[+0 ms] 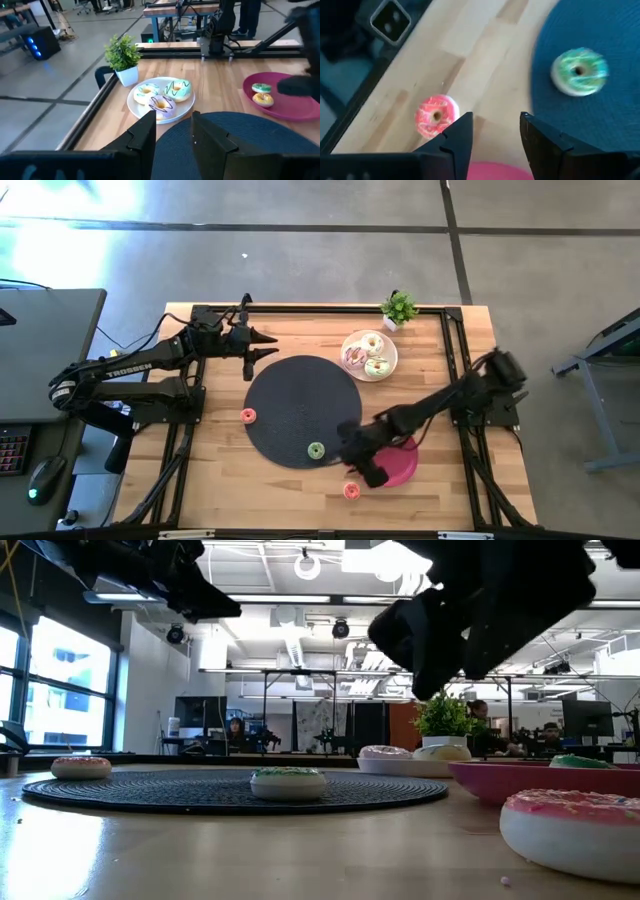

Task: Pick & Place donuts
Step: Put the right small pink donut into the red plate

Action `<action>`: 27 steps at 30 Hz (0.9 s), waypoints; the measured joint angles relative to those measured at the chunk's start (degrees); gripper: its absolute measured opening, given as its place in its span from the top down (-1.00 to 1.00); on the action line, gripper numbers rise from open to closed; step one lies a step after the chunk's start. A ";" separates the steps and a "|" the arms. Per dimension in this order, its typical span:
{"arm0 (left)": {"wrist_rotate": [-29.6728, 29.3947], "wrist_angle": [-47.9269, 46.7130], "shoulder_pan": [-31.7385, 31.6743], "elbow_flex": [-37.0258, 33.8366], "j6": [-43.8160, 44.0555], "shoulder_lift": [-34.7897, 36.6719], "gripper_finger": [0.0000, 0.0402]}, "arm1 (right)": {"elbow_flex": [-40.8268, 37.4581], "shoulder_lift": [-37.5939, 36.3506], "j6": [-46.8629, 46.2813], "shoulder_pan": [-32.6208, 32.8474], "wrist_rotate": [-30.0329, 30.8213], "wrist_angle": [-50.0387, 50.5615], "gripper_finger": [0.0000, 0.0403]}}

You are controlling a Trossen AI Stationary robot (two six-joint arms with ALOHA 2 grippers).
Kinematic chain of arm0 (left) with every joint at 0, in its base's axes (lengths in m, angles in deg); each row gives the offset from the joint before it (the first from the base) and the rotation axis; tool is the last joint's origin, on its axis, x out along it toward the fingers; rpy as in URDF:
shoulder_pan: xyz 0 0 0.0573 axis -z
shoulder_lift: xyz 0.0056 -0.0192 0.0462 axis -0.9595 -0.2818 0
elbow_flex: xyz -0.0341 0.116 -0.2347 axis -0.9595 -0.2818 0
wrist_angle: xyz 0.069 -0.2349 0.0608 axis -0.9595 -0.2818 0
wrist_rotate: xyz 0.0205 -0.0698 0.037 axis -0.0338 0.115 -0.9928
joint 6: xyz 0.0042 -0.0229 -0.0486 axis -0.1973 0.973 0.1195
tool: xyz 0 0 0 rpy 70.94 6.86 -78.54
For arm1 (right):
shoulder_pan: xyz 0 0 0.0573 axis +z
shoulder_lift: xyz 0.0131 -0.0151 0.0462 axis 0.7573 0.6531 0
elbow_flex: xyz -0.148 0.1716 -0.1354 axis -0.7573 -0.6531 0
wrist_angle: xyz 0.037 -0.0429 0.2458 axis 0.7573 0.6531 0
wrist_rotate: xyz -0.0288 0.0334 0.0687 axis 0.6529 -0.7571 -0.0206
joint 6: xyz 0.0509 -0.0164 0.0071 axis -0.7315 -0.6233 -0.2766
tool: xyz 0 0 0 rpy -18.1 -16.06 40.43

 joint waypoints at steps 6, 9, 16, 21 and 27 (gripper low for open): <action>0.64 -3.71 -0.01 0.00 3.21 0.00 0.44 | 9.74 8.31 -5.45 3.17 -1.49 3.83 0.22; 0.78 -5.62 -0.02 0.00 4.65 -0.01 0.44 | 12.32 11.19 -8.29 4.69 -1.41 4.85 0.15; 0.81 -6.93 -0.02 0.00 7.79 -0.02 0.44 | 13.52 13.18 -9.40 7.60 2.44 8.11 -0.05; 0.81 -6.95 0.00 0.00 7.82 -0.02 0.44 | 13.52 13.18 -8.50 8.61 7.46 11.95 -0.06; 0.29 -6.90 -0.02 0.00 7.71 -0.02 0.44 | 13.52 13.83 -8.56 8.58 7.46 12.46 0.02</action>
